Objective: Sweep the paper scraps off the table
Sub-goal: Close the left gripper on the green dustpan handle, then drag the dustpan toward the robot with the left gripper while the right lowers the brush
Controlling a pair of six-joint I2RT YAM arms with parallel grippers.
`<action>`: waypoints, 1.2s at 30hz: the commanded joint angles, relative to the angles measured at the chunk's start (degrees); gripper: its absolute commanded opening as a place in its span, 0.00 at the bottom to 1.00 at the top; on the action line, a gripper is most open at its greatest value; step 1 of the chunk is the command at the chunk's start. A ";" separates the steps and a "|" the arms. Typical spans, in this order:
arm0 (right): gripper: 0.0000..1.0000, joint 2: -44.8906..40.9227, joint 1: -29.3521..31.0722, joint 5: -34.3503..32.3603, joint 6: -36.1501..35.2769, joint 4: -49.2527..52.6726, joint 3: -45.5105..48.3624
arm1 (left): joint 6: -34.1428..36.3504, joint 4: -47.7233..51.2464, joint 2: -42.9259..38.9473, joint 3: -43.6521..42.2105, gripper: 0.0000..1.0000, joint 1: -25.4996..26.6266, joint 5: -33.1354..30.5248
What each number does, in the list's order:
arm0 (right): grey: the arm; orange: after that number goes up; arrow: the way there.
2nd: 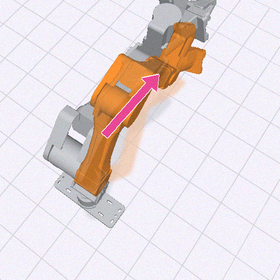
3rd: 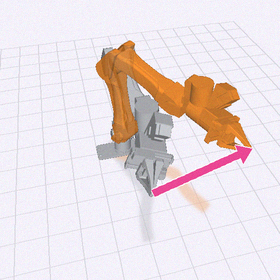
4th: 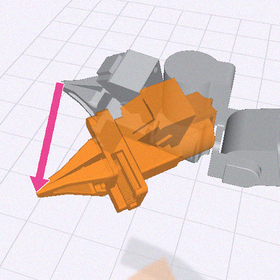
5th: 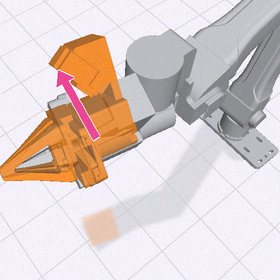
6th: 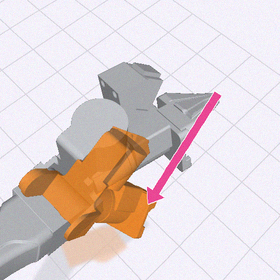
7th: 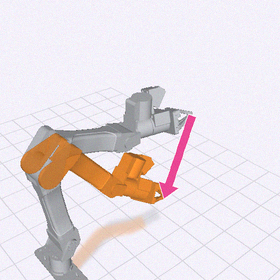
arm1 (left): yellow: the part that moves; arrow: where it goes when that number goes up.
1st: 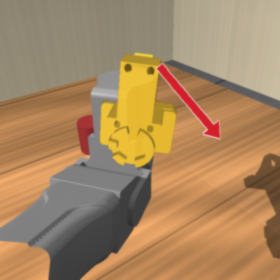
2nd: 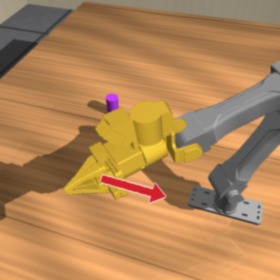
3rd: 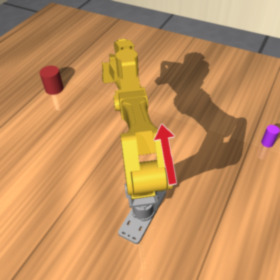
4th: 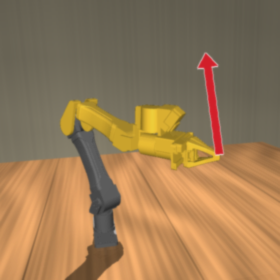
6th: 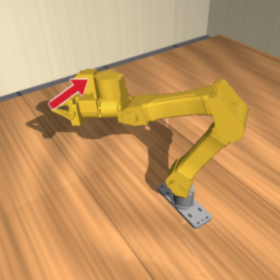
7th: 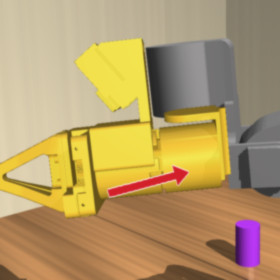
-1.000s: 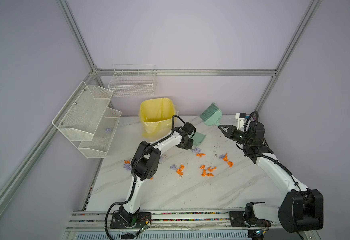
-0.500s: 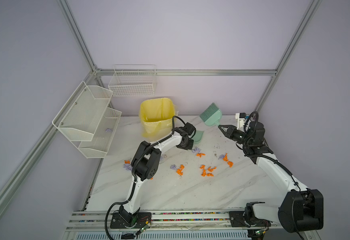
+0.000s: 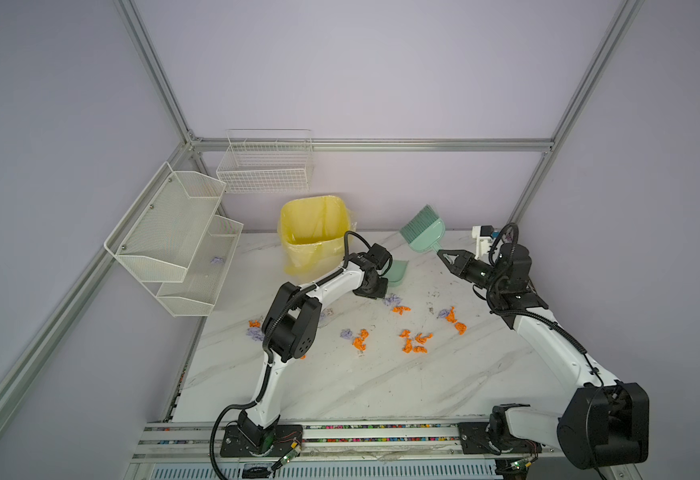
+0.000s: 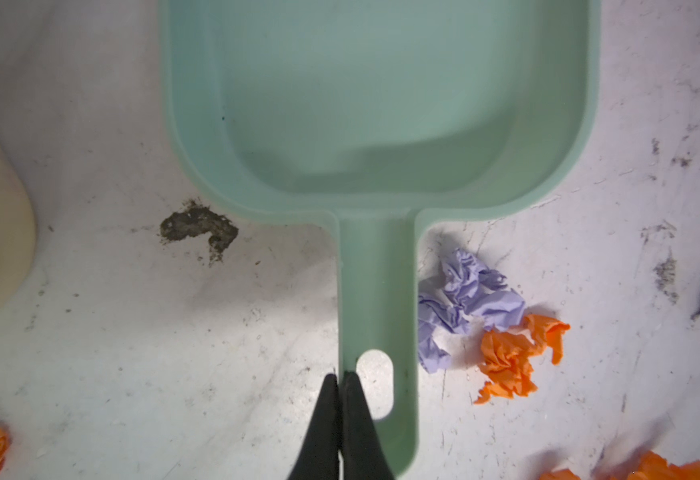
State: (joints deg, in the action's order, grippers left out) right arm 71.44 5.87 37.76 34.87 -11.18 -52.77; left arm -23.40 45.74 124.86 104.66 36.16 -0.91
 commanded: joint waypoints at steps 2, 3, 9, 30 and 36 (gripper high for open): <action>0.00 -2.41 -0.34 -2.25 0.90 0.72 -2.65 | -0.65 1.95 -7.50 7.02 0.00 1.10 0.36; 0.00 -2.71 -0.33 -2.81 0.62 1.47 -3.04 | -0.76 2.89 -8.01 6.97 0.00 1.18 0.21; 0.00 -2.33 -0.33 -8.34 -6.85 15.47 -11.50 | -0.86 6.76 -15.50 0.92 0.00 1.47 -1.99; 0.00 4.62 14.31 -26.41 -18.25 38.38 -23.99 | -7.38 10.60 -36.80 -23.83 0.00 5.56 -5.28; 0.00 9.83 17.21 -29.97 -21.59 45.40 -30.00 | -7.29 11.48 -42.33 -27.93 0.00 5.61 -6.11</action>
State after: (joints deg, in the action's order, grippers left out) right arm 80.25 20.91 11.14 16.58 29.47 -80.14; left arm -29.67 57.25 86.65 79.26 41.82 -5.26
